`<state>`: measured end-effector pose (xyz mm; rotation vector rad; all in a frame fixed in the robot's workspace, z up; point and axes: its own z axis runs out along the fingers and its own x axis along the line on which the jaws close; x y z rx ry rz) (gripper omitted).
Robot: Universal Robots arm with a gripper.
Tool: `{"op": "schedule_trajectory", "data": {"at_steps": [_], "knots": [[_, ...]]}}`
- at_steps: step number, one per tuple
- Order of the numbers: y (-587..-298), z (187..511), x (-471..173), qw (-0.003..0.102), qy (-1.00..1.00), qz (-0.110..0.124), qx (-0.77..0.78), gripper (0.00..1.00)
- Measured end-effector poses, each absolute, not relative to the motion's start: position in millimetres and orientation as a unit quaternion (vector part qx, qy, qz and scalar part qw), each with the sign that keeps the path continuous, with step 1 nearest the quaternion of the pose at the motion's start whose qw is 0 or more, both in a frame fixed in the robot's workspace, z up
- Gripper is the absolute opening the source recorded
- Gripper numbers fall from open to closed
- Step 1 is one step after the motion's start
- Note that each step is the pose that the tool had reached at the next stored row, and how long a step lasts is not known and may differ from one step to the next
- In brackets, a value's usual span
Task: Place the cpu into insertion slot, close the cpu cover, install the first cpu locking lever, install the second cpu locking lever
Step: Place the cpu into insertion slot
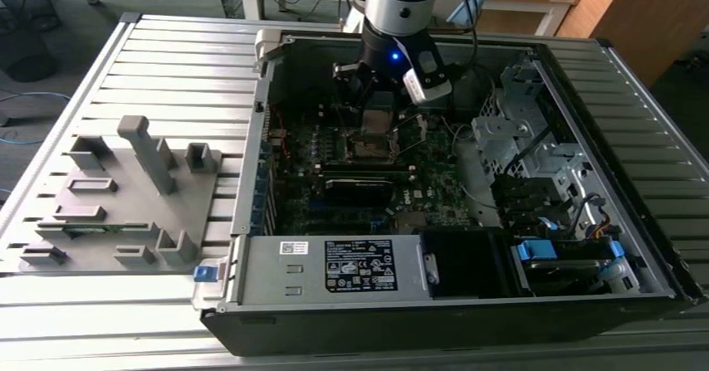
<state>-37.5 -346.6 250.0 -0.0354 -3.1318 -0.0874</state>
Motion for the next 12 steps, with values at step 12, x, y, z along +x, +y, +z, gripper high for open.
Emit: {"op": "schedule_trajectory", "data": {"at_steps": [12], "knots": [[-346.6,246.6,-37.5,0.004,-1.0,-0.028,-0.011,0.54]]}}
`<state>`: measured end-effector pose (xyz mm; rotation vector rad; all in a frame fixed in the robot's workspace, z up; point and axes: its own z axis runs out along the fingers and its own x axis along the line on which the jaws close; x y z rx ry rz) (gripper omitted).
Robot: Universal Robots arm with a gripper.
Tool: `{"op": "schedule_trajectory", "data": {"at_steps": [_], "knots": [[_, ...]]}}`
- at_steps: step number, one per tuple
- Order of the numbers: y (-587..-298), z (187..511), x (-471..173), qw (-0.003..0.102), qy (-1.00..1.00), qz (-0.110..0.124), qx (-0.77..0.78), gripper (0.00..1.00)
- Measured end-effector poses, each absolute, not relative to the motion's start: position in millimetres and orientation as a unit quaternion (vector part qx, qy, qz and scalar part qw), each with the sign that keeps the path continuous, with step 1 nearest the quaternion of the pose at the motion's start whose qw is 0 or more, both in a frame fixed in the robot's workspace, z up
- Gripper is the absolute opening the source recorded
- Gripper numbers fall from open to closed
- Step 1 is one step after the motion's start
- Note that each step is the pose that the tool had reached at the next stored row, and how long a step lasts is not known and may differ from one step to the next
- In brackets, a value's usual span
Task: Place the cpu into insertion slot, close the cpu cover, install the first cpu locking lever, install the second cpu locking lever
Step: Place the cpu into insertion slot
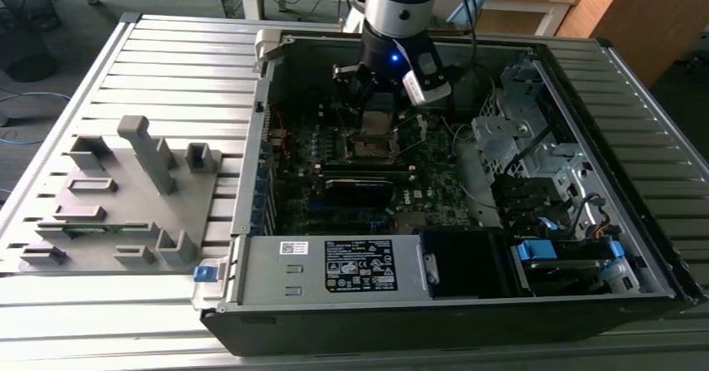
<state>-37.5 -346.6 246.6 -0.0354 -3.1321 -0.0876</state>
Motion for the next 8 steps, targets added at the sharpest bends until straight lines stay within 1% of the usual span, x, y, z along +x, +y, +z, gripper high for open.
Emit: {"op": "schedule_trajectory", "data": {"at_steps": [4,8], "knots": [[-346.6,244.0,-37.8,0.003,-1.0,-0.028,-0.011,0.54],[-346.7,242.0,-39.4,-0.002,-1.0,-0.028,-0.01,0.54]]}}
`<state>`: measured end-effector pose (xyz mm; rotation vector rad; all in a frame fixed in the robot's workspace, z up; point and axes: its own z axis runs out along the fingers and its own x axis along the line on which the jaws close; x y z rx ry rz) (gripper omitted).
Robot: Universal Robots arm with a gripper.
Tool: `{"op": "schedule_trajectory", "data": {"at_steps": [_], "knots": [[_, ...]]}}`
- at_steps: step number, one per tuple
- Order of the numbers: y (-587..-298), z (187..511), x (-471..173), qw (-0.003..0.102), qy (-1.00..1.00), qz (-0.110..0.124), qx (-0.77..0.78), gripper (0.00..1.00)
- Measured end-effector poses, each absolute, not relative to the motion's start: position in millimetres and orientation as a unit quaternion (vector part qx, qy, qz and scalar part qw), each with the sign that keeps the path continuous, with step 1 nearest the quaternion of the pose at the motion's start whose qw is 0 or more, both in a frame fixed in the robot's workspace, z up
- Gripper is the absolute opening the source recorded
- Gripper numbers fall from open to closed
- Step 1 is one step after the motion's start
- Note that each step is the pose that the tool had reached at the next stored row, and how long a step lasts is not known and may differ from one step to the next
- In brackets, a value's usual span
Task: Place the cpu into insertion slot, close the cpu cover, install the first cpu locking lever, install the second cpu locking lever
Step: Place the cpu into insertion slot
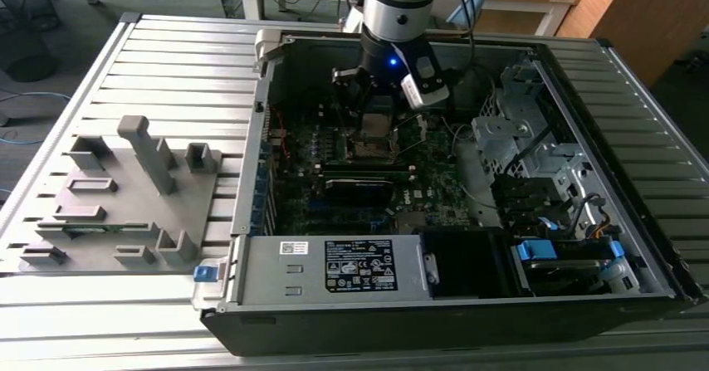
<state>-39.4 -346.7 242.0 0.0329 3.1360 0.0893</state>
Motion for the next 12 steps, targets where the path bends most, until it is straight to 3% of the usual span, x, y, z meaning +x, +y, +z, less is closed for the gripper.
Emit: {"op": "schedule_trajectory", "data": {"at_steps": [12], "knots": [[-346.6,234.5,-40.3,0.003,1.0,0.027,0.011,0.54]]}}
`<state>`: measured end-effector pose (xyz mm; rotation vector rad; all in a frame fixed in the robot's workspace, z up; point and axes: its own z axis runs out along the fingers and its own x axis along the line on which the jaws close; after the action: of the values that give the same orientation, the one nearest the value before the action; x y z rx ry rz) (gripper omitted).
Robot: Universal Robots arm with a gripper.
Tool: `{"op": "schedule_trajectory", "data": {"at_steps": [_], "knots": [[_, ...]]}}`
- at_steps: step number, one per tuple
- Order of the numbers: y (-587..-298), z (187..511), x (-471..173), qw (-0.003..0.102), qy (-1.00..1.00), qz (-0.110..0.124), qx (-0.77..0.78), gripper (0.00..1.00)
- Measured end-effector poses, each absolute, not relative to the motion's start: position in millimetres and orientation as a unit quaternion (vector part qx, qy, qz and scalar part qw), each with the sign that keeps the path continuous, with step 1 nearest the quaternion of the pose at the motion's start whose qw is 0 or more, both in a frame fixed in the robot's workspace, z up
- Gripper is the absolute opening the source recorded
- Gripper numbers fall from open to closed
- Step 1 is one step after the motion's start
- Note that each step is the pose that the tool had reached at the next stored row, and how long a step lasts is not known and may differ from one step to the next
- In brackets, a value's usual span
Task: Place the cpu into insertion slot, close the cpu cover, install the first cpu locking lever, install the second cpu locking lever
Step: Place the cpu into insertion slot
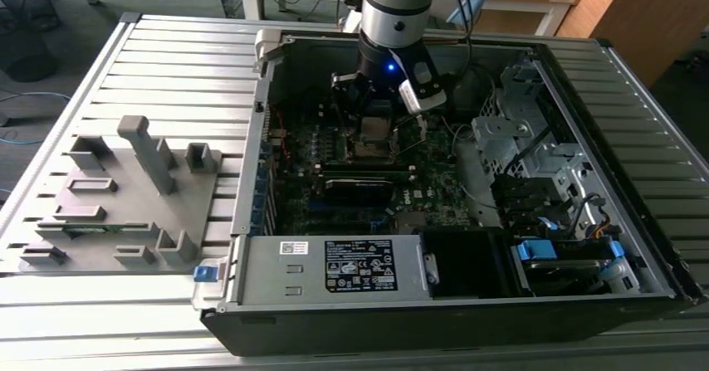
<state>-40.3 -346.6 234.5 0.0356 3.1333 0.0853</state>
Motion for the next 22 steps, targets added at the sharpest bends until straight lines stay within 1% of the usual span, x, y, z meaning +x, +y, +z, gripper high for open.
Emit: {"op": "schedule_trajectory", "data": {"at_steps": [7,15,22], "knots": [[-346.6,234.3,-40.3,0.004,1.0,0.027,0.014,0.54],[-346.6,232.6,-40.3,0.005,0.997,0.027,0.078,0.54],[-346.6,232.5,-40.3,0.006,0.996,0.027,0.086,0.54]]}}
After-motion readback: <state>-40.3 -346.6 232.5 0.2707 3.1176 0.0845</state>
